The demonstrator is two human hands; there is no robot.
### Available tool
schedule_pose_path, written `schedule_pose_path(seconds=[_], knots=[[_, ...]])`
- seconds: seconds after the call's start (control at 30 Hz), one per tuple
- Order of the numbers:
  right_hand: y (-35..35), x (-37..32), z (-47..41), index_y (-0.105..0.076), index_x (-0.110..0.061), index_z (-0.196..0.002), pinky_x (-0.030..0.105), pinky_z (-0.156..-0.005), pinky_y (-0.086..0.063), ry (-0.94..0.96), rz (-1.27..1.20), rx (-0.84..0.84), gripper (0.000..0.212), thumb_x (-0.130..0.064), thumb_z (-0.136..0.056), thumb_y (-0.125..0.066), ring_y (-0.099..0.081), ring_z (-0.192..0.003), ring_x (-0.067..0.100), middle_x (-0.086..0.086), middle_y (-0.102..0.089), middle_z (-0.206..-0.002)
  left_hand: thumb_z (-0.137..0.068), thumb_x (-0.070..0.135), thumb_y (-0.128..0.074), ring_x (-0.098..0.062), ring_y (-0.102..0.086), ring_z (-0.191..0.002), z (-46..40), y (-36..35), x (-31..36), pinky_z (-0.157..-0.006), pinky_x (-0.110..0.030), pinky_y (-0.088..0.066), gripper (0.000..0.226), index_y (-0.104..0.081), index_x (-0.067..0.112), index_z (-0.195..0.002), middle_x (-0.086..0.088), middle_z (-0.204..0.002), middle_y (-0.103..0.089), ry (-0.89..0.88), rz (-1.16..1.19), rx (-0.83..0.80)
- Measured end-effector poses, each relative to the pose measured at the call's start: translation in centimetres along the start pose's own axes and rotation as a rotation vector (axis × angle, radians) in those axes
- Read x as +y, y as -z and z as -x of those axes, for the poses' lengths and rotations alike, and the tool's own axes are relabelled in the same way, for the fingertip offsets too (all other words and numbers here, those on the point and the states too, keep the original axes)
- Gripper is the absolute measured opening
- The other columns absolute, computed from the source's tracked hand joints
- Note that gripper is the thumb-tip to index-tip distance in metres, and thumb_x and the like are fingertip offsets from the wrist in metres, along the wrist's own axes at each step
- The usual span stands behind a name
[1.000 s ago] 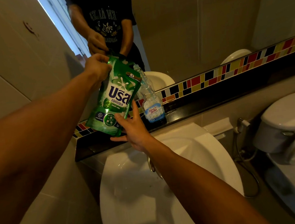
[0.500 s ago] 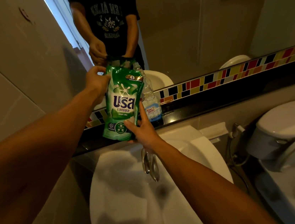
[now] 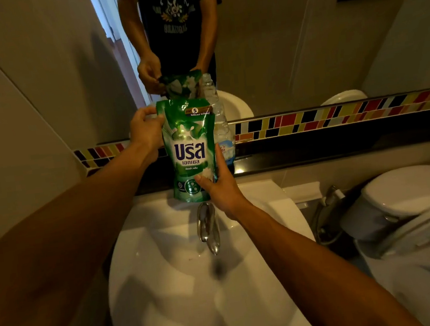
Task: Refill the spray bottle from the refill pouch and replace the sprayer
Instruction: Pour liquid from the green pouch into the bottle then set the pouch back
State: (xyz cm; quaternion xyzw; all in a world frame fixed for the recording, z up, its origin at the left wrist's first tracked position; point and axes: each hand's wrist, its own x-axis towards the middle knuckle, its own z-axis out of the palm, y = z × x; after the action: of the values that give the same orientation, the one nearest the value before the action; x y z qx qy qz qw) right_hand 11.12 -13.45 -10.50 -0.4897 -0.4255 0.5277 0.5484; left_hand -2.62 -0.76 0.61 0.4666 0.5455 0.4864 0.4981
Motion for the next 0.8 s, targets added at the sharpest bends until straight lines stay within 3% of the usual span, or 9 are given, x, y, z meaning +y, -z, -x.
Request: schedule_pose_path(seconds=[0.13, 0.2, 0.3, 0.43, 0.6, 0.7, 0.8], knots=[[-0.3, -0.1, -0.6, -0.033, -0.033, -0.155, 0.031, -0.096, -0.056, 0.002, 0.054, 0.005, 0.075, -0.001, -0.097, -0.067, -0.063, -0.115, 0.002, -0.014, -0.061, -0.131, -0.100, 0.014, -0.057, -0.017, -0.070, -0.090, 0.3, 1.3, -0.6, -0.058, -0.027, -0.058, 0.012, -0.064, 0.020, -0.108, -0.007, -0.114, -0.071, 0.034, 0.119, -0.008], [-1.0, -0.5, -1.3, -0.035, -0.029, -0.153, 0.038, -0.099, -0.056, -0.018, 0.050, 0.010, 0.065, -0.012, -0.099, -0.067, -0.064, -0.116, 0.007, -0.005, -0.061, -0.134, -0.101, 0.015, -0.056, -0.015, -0.070, -0.088, 0.2, 2.6, -0.6, -0.062, -0.029, -0.059, 0.013, -0.062, 0.019, -0.112, -0.003, -0.108, -0.071, 0.048, 0.165, 0.002], [-2.6, -1.4, -2.7, -0.044, -0.035, -0.140, 0.053, -0.100, -0.058, -0.035, 0.050, 0.030, 0.039, -0.038, -0.104, -0.058, -0.068, -0.118, 0.023, 0.008, -0.063, -0.135, -0.100, 0.014, -0.056, -0.016, -0.068, -0.090, 0.0, 4.9, -0.3, -0.086, -0.043, -0.060, 0.010, -0.060, 0.022, -0.105, 0.001, -0.100, -0.070, 0.069, 0.235, 0.043], [-4.9, -2.2, -5.0, -0.046, -0.032, -0.131, 0.050, -0.091, -0.062, -0.039, 0.061, 0.006, 0.020, -0.029, -0.111, -0.044, -0.070, -0.107, 0.020, 0.003, -0.067, -0.121, -0.100, 0.013, -0.056, -0.019, -0.065, -0.092, -0.3, 7.9, 0.3, -0.098, -0.053, -0.054, 0.011, -0.061, 0.023, -0.098, -0.001, -0.094, -0.070, 0.072, 0.314, 0.115], [-8.3, -2.5, -7.7, -0.050, -0.022, -0.133, 0.032, -0.072, -0.055, -0.074, 0.058, -0.071, 0.022, -0.021, -0.112, -0.042, -0.067, -0.099, 0.009, -0.007, -0.067, -0.111, -0.102, 0.010, -0.052, -0.018, -0.066, -0.075, 0.0, 10.9, 1.2, -0.087, -0.052, -0.059, 0.014, -0.058, 0.019, -0.093, -0.004, -0.086, -0.068, 0.025, 0.366, 0.196], [-10.8, -1.9, -9.3, -0.058, -0.013, -0.132, 0.037, -0.074, -0.059, -0.106, 0.009, -0.052, 0.025, -0.017, -0.109, -0.051, -0.070, -0.094, 0.011, -0.005, -0.071, -0.106, -0.103, 0.010, -0.050, -0.013, -0.067, -0.062, -0.1, 12.8, 0.9, -0.075, -0.047, -0.059, 0.011, -0.056, 0.017, -0.097, -0.003, -0.082, -0.066, -0.013, 0.378, 0.241], [-12.8, -0.7, -10.8, -0.065, -0.010, -0.123, 0.050, -0.089, -0.062, -0.181, -0.093, -0.041, 0.020, -0.015, -0.104, -0.060, -0.075, -0.097, 0.022, 0.006, -0.077, -0.107, -0.101, 0.006, -0.051, -0.005, -0.060, -0.045, -0.2, 14.2, 0.3, -0.066, -0.040, -0.058, 0.012, -0.058, 0.015, -0.097, 0.004, -0.062, -0.064, -0.052, 0.382, 0.290]])
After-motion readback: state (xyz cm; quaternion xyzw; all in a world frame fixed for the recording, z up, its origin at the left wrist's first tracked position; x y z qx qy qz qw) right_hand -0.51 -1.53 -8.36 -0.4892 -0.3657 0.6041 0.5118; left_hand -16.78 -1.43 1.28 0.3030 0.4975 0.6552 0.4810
